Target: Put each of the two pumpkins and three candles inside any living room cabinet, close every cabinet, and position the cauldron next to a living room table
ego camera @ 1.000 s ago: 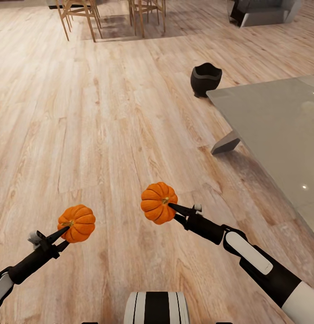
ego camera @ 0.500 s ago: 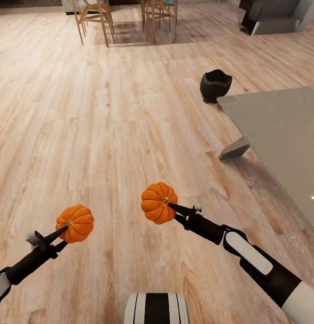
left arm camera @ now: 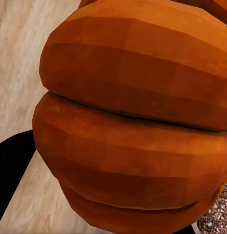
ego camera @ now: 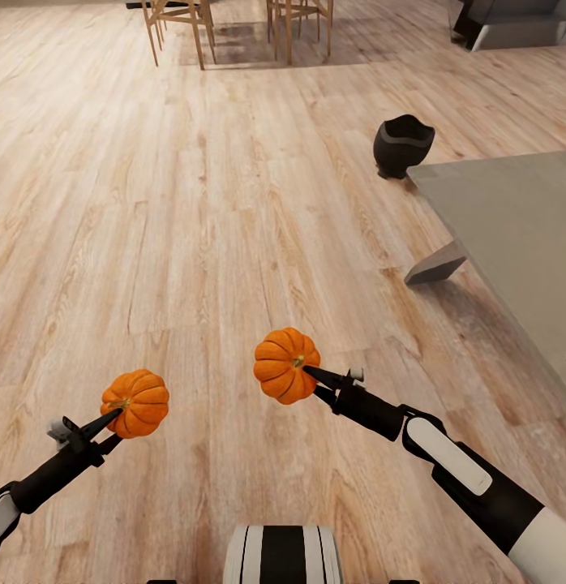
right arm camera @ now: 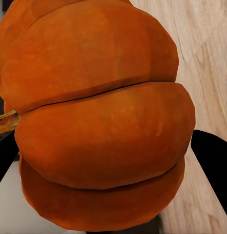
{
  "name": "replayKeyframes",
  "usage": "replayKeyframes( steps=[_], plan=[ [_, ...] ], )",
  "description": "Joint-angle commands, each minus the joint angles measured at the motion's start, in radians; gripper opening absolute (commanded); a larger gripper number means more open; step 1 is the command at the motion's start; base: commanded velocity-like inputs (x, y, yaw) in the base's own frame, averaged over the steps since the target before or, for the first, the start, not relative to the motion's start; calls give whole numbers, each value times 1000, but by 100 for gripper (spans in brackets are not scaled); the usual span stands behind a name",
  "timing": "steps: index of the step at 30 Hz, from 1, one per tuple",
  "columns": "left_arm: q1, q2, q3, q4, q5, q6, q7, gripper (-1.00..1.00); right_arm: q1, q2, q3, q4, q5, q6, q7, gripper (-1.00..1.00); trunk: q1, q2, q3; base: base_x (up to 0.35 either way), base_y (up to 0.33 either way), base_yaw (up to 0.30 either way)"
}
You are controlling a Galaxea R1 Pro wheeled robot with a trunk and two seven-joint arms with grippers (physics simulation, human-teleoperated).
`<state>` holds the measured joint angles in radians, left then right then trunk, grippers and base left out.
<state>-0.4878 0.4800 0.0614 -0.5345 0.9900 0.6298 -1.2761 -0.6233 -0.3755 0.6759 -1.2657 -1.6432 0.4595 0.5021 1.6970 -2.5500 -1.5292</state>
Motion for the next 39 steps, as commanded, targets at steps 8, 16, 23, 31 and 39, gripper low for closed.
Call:
replayKeyframes(
  steps=[8,16,23,31,39],
  plan=[
    [0,0,0,-1,3,10,1,-100,-1,0,2,1,-9,4,0,-100,-3,1,23,0,0,0],
    [0,0,0,-1,2,10,1,-100,-1,-1,2,4,-10,-6,1,-100,-6,3,54,0,0,0],
    [0,0,0,0,2,10,1,-100,-1,-1,4,5,-10,-11,3,-100,-10,5,81,0,0,0],
    [0,0,0,1,2,10,1,-100,-1,-1,3,4,-10,-11,3,-100,-13,7,112,0,0,0],
    [0,0,0,1,2,10,1,-100,-1,-1,4,5,-10,-12,3,-100,-17,8,143,0,0,0]
  ],
)
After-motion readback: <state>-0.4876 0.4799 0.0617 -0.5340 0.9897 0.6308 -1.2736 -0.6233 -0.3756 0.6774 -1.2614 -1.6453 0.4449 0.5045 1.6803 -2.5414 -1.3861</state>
